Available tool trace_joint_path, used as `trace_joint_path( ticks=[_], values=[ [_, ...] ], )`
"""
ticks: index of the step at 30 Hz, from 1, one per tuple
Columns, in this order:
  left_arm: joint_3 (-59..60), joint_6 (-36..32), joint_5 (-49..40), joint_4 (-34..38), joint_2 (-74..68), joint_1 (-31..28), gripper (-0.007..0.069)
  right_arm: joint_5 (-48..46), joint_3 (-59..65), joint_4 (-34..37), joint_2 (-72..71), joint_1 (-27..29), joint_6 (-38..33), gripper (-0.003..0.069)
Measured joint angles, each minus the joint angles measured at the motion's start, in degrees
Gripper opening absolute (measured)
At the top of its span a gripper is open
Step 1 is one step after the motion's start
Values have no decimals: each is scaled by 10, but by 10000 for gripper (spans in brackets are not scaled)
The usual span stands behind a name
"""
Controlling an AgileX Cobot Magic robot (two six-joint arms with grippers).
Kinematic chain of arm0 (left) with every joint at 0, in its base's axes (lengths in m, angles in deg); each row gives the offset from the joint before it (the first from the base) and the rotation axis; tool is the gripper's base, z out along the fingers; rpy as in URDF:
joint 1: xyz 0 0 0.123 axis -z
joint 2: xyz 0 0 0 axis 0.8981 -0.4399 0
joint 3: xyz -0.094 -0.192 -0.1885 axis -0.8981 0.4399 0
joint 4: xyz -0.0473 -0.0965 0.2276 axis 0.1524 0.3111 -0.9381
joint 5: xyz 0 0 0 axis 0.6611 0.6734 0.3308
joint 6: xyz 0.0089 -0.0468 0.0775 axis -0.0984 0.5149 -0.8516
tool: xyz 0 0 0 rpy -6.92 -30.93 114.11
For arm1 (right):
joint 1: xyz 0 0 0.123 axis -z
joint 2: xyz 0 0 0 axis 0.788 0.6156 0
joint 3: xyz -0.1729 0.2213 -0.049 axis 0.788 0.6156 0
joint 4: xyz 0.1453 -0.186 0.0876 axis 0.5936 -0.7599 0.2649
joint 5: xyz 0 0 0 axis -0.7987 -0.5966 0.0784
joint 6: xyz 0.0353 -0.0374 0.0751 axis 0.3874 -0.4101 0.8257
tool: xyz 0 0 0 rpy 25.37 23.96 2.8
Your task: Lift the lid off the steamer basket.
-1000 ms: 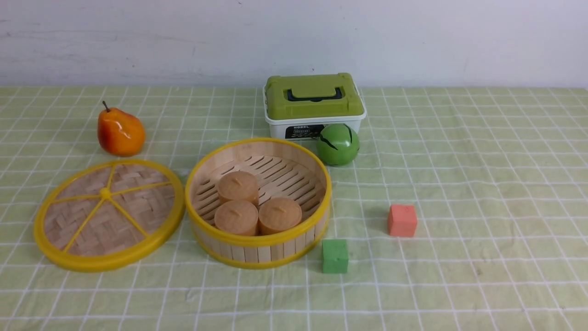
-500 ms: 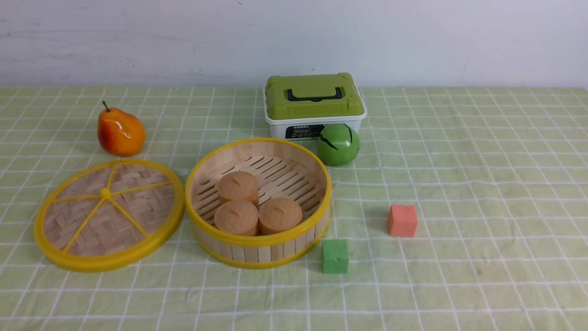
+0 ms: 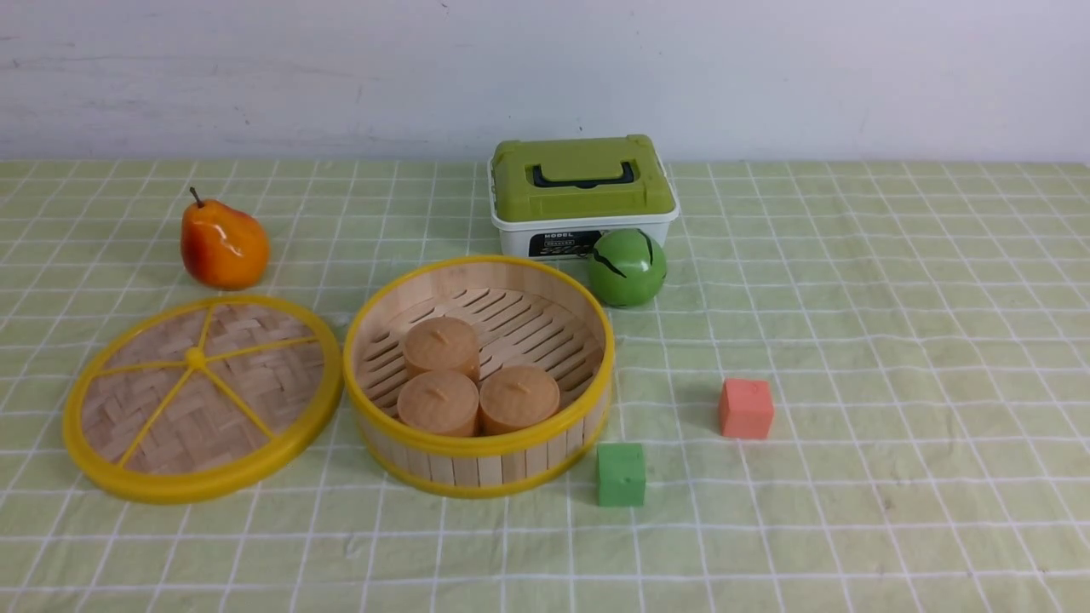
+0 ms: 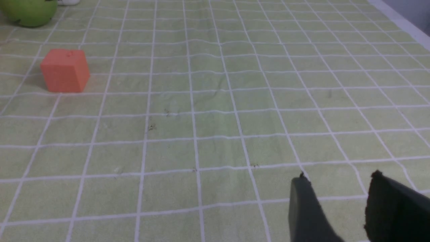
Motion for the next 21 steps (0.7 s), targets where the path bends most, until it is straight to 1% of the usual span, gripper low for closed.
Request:
trace_joint_path(
  ticks=[21],
  values=[
    [0, 0, 0, 0, 0, 0, 3, 0, 0, 0, 0, 0, 0, 241]
  ],
)
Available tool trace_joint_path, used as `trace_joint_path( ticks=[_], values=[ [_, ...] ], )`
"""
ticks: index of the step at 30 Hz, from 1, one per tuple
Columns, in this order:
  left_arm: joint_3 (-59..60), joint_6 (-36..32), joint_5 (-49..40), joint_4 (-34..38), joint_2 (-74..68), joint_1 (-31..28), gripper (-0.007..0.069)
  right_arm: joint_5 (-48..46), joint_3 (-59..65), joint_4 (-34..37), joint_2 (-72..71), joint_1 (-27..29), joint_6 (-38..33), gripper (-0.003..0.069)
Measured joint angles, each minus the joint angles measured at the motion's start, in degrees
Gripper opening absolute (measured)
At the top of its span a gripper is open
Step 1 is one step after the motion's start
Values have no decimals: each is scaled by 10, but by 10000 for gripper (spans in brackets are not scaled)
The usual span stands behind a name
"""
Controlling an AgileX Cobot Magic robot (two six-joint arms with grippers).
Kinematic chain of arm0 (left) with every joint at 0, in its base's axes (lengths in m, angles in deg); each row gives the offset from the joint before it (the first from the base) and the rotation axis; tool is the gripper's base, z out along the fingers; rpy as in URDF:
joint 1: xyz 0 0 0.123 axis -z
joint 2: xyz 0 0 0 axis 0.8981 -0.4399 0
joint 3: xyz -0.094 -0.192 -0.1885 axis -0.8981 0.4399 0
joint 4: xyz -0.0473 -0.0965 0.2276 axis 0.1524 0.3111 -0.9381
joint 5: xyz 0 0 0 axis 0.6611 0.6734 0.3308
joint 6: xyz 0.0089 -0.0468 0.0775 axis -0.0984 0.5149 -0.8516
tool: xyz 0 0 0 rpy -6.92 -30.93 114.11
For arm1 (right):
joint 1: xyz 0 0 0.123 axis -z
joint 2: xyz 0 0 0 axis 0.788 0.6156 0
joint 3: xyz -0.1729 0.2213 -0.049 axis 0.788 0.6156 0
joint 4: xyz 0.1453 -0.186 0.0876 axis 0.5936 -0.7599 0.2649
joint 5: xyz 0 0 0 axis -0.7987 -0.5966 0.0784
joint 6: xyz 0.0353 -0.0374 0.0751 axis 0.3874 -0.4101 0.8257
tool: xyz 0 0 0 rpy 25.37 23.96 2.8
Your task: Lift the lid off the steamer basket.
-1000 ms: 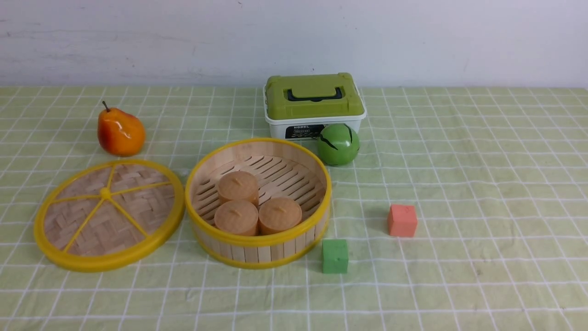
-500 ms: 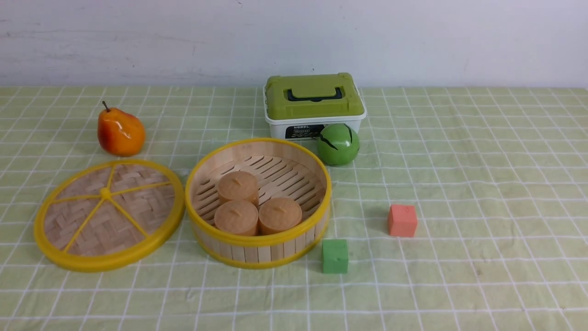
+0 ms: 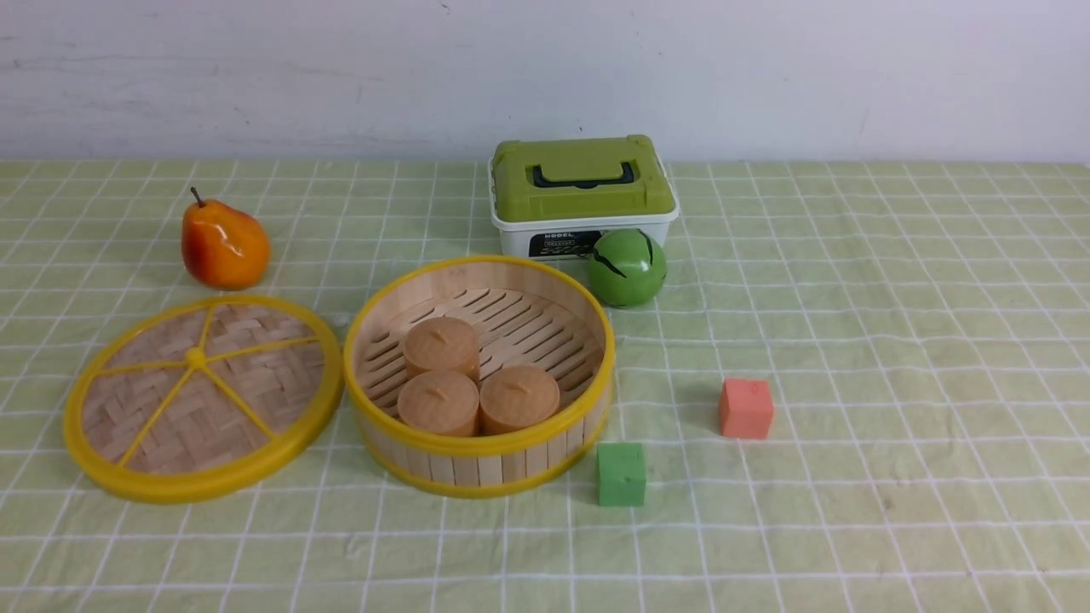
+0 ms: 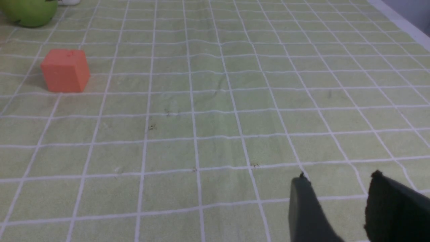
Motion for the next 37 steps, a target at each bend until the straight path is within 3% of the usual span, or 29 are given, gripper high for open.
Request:
trace_joint_path(
  ticks=[37],
  values=[
    [0, -1, 0, 0, 0, 0, 43, 0, 0, 0, 0, 0, 0, 241]
  ],
)
